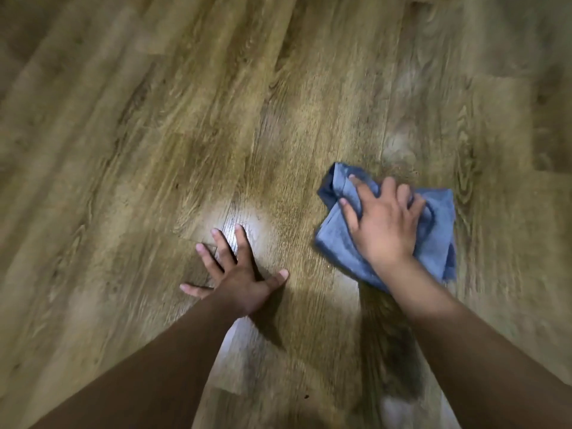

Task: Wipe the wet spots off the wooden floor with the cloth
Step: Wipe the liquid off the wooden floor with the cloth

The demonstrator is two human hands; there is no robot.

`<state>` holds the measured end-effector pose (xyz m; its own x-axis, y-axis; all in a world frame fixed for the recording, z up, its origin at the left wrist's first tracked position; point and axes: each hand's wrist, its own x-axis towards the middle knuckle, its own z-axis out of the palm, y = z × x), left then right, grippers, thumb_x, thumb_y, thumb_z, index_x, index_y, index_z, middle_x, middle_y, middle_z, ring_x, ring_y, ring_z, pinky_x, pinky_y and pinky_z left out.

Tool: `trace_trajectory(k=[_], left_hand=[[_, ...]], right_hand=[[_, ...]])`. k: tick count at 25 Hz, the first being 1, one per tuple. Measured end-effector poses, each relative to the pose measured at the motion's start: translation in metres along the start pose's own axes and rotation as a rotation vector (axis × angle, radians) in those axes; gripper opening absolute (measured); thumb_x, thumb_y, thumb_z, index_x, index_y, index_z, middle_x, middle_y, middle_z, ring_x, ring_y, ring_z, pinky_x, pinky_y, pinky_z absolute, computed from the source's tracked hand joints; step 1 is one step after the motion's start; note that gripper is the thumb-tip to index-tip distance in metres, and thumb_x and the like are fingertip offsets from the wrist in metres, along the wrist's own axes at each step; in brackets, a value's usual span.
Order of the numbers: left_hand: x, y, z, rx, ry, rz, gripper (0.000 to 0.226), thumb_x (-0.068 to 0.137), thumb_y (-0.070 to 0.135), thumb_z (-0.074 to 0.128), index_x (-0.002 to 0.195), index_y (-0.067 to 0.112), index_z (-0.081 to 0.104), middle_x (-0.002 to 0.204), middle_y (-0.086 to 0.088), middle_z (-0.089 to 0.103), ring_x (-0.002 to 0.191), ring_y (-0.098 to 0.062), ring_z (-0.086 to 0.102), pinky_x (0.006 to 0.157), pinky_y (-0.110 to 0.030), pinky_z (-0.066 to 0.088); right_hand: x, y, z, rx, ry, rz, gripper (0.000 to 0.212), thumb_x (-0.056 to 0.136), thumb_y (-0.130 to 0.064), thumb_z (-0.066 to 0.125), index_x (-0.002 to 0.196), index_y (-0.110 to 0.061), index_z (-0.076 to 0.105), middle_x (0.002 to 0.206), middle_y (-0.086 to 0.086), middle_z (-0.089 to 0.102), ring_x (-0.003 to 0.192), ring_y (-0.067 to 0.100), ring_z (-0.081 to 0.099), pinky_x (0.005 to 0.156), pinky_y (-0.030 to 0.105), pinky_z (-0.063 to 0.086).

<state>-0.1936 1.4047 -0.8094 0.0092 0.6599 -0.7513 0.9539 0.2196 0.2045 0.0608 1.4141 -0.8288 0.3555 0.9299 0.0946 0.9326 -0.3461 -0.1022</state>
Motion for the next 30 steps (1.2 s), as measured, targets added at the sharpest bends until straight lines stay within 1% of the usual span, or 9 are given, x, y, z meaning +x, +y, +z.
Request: trace_trajectory(k=[3,5,8,11,14,18,22,26,30], left_hand=[[0.005,0.004,-0.002,-0.036,-0.005,-0.069,0.094,0.081,0.09,0.03,0.134,0.059,-0.042,0.121,0.021,-0.069,0.128,-0.021,-0.058,0.095,-0.083,-0.018],[0.007,0.006,0.0,-0.041,0.018,-0.081,0.085,0.089,0.083,0.027,0.139,0.057,-0.037,0.129,0.019,-0.065,0.136,-0.022,-0.052,0.098,-0.084,-0.014],[0.003,0.006,0.002,-0.007,0.044,-0.068,0.081,0.092,0.079,0.025,0.141,0.055,-0.035,0.147,0.014,-0.055,0.141,-0.024,-0.047,0.099,-0.084,-0.011],[0.001,0.005,0.002,-0.011,0.044,-0.054,0.079,0.093,0.078,0.023,0.144,0.054,-0.033,0.152,0.012,-0.051,0.143,-0.026,-0.044,0.101,-0.084,-0.008],[-0.003,0.008,0.0,-0.01,0.068,-0.065,0.079,0.095,0.076,0.024,0.147,0.053,-0.03,0.154,0.012,-0.048,0.144,-0.025,-0.042,0.103,-0.083,-0.008],[-0.012,0.019,-0.002,-0.024,0.099,-0.097,0.077,0.1,0.067,0.029,0.152,0.05,-0.025,0.159,0.009,-0.042,0.147,-0.026,-0.038,0.106,-0.082,-0.006],[-0.016,0.023,-0.007,-0.035,0.08,-0.11,0.078,0.101,0.064,0.03,0.152,0.048,-0.027,0.157,0.008,-0.044,0.146,-0.026,-0.04,0.107,-0.081,-0.006],[-0.013,0.019,-0.008,-0.062,0.055,-0.091,0.079,0.1,0.066,0.031,0.15,0.051,-0.028,0.153,0.011,-0.049,0.143,-0.024,-0.044,0.105,-0.081,-0.011],[-0.005,0.014,-0.004,-0.093,0.066,-0.095,0.07,0.095,0.075,0.015,0.149,0.056,-0.026,0.151,0.015,-0.05,0.14,-0.02,-0.047,0.105,-0.081,-0.014]], right_hand=[[-0.075,-0.021,-0.004,0.04,-0.002,-0.054,0.051,0.093,-0.055,0.054,0.139,-0.034,0.056,0.101,0.01,0.046,0.091,0.031,0.039,0.09,0.051,0.032],[-0.131,-0.037,-0.007,0.081,-0.028,-0.091,0.053,0.089,-0.054,0.054,0.138,-0.035,0.056,0.103,0.008,0.051,0.091,0.03,0.043,0.093,0.052,0.032],[-0.203,-0.056,-0.01,0.123,-0.092,-0.125,0.058,0.081,-0.054,0.053,0.136,-0.037,0.058,0.107,0.007,0.057,0.093,0.03,0.049,0.097,0.053,0.033],[-0.227,-0.06,-0.012,0.106,-0.098,-0.175,0.06,0.075,-0.055,0.052,0.132,-0.038,0.062,0.11,0.006,0.062,0.097,0.029,0.048,0.098,0.054,0.032],[-0.192,-0.058,-0.01,0.114,-0.095,-0.206,0.057,0.081,-0.057,0.054,0.135,-0.039,0.057,0.106,0.004,0.058,0.091,0.028,0.046,0.094,0.054,0.033],[-0.093,-0.074,-0.004,0.119,-0.018,-0.01,0.048,0.092,-0.057,0.049,0.134,-0.039,0.057,0.103,0.006,0.052,0.092,0.031,0.047,0.093,0.054,0.033],[-0.008,-0.077,0.004,0.071,-0.052,-0.136,0.049,0.096,-0.061,0.04,0.138,-0.04,0.054,0.108,0.004,0.05,0.098,0.029,0.044,0.092,0.051,0.032],[0.01,-0.077,0.012,0.057,-0.062,-0.125,0.051,0.097,-0.062,0.036,0.141,-0.041,0.05,0.11,0.004,0.048,0.099,0.028,0.041,0.093,0.051,0.029],[-0.006,-0.076,0.008,0.067,-0.034,-0.123,0.052,0.098,-0.061,0.038,0.142,-0.038,0.05,0.11,0.004,0.049,0.099,0.027,0.043,0.095,0.049,0.031]])
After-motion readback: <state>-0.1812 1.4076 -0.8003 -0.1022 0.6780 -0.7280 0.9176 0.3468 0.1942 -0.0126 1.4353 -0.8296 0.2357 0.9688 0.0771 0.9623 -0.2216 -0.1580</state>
